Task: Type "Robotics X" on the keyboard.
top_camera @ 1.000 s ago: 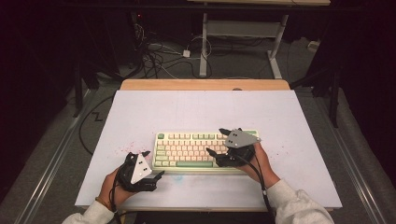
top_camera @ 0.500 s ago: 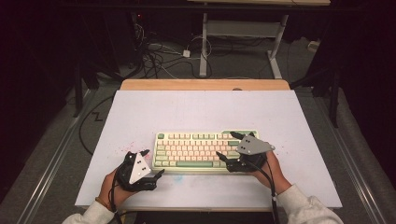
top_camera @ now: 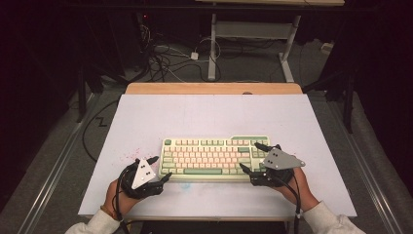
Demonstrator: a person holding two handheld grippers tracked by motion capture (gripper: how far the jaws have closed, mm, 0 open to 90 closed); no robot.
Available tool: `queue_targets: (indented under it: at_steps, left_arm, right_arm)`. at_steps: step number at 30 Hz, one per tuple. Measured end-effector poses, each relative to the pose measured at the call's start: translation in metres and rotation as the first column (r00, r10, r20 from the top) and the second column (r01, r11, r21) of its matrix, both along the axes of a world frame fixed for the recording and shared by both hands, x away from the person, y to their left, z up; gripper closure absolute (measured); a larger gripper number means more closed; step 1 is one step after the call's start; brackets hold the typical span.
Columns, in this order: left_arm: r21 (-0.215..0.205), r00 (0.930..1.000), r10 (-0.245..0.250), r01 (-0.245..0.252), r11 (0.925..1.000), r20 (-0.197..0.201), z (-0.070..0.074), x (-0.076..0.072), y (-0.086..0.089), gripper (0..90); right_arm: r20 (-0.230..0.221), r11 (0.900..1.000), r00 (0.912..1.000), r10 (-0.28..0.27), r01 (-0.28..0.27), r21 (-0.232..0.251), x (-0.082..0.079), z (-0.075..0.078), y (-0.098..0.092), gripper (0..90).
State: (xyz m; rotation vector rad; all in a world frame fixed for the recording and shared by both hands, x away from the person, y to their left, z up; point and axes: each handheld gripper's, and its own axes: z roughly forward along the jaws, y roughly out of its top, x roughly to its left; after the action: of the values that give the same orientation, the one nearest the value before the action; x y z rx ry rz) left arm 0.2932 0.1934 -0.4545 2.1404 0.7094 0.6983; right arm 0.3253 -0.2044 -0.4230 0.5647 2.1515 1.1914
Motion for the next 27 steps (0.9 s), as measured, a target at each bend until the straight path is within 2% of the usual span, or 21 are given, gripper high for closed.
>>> queue_targets:
  at_steps: [3,5,8,9,10,16,18,27]
  left_arm:
    - [0.001,0.9998,-0.012,0.012,0.9999,-0.014,0.0,0.001,0.001,42.3]
    - [-0.007,0.9995,-0.023,0.023,0.9997,-0.019,0.001,0.001,0.002,51.4]
    - [-0.01,0.9994,-0.02,0.02,0.9998,-0.029,0.002,0.001,0.002,58.2]
    - [-0.009,0.9992,-0.02,0.019,0.9998,-0.035,0.002,0.002,0.002,63.7]
    - [-0.003,0.9989,-0.016,0.016,0.9999,-0.044,0.002,0.002,0.002,64.5]
    - [0.01,0.9956,-0.032,0.033,0.9994,-0.088,0.003,0.008,-0.001,86.4]
    - [0.026,0.9928,-0.036,0.04,0.9989,-0.114,0.004,0.011,-0.004,87.8]
    - [0.042,0.9842,-0.089,0.096,0.9945,-0.153,0.008,0.023,-0.024,87.8]
  right_arm:
    - [-0.003,1.0,1.0,-0.004,0.004,0.0,-0.003,-0.001,-0.005,21.5]
    - [-0.004,1.0,0.9999,-0.009,0.009,-0.002,-0.004,-0.002,-0.007,21.5]
    - [-0.003,1.0,0.9999,-0.012,0.012,-0.002,-0.006,-0.002,-0.01,21.6]
    - [-0.003,1.0,0.9999,-0.014,0.014,-0.004,-0.006,-0.002,-0.011,21.7]
    - [-0.003,1.0,0.9999,-0.017,0.017,-0.005,-0.006,-0.003,-0.012,21.7]
    - [-0.011,1.0,0.9998,-0.018,0.017,-0.013,-0.009,-0.005,-0.016,21.9]
    - [-0.014,1.0,0.9997,-0.018,0.018,-0.017,-0.011,-0.006,-0.017,21.9]
    - [-0.017,1.0,0.9997,-0.015,0.015,-0.018,-0.016,-0.009,-0.019,21.8]
